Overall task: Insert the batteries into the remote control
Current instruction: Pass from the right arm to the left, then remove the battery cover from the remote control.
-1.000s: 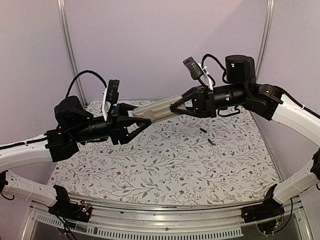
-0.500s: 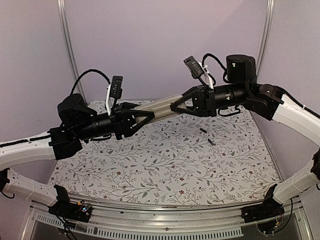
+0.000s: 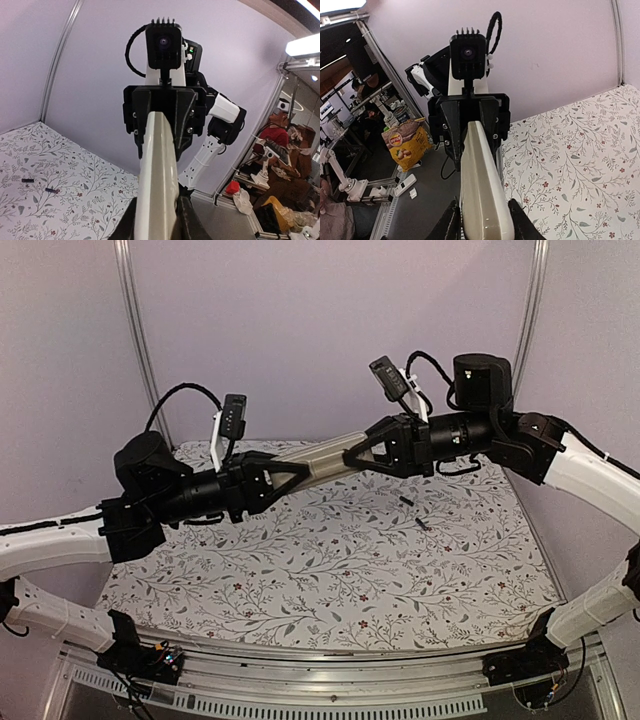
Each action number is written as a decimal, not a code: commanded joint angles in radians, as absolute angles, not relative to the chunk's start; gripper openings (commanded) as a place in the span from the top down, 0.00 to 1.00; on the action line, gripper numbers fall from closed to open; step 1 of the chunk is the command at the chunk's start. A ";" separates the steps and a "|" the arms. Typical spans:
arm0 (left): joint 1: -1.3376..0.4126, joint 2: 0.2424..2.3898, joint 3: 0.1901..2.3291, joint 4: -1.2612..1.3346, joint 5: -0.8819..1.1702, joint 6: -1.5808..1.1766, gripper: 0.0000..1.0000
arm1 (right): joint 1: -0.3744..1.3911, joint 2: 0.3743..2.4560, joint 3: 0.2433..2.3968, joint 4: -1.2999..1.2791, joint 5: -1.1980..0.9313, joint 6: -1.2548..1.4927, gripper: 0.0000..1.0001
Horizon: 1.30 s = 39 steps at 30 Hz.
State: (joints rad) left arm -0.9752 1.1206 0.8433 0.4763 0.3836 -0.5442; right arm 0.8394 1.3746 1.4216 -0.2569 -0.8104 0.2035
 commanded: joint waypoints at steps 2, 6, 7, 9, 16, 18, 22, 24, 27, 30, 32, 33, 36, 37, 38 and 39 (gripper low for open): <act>-0.977 1.100 0.771 0.483 0.293 -0.610 1.00 | 0.817 1.361 1.359 -0.263 -0.745 0.225 0.45; -0.964 1.088 0.688 0.524 0.247 -0.700 1.00 | 0.766 1.326 1.298 -0.286 -0.716 0.218 0.15; -0.956 1.092 0.670 0.529 0.243 -0.726 1.00 | 0.748 1.314 1.281 -0.294 -0.714 0.216 0.13; -0.931 1.105 0.639 0.540 0.252 -0.789 1.00 | 0.707 1.301 1.250 -0.318 -0.702 0.203 0.12; -0.804 1.221 0.559 0.755 0.471 -0.875 1.00 | 0.655 1.376 1.242 -0.418 -0.710 0.147 0.25; -0.784 1.291 0.567 0.797 0.526 -0.884 1.00 | 0.655 1.409 1.258 -0.435 -0.719 0.137 0.27; -0.756 1.413 0.561 0.988 0.636 -0.966 1.00 | 0.664 1.440 1.260 -0.427 -0.681 0.153 0.27; -0.752 1.449 0.567 1.040 0.658 -0.985 1.00 | 0.670 1.454 1.259 -0.425 -0.679 0.161 0.30; -0.750 1.469 0.585 1.015 0.658 -0.964 1.00 | 0.670 1.474 1.262 -0.424 -0.678 0.180 0.39; -0.750 1.475 0.579 1.042 0.653 -0.957 1.00 | 0.670 1.491 1.264 -0.414 -0.682 0.206 0.49; -0.747 1.476 0.580 1.034 0.644 -0.953 1.00 | 0.672 1.505 1.263 -0.414 -0.686 0.221 0.51; -0.746 1.478 0.581 1.031 0.642 -0.953 1.00 | 0.673 1.511 1.261 -0.412 -0.690 0.225 0.51; -0.746 1.485 0.579 1.040 0.643 -0.961 1.00 | 0.678 1.519 1.256 -0.392 -0.700 0.245 0.50; -0.746 1.485 0.577 1.041 0.641 -0.963 1.00 | 0.682 1.522 1.258 -0.388 -0.702 0.252 0.51; -0.746 1.484 0.576 1.038 0.637 -0.965 1.00 | 0.687 1.524 1.260 -0.385 -0.703 0.255 0.50; -0.745 1.481 0.576 1.032 0.626 -0.966 1.00 | 0.692 1.526 1.262 -0.384 -0.699 0.258 0.50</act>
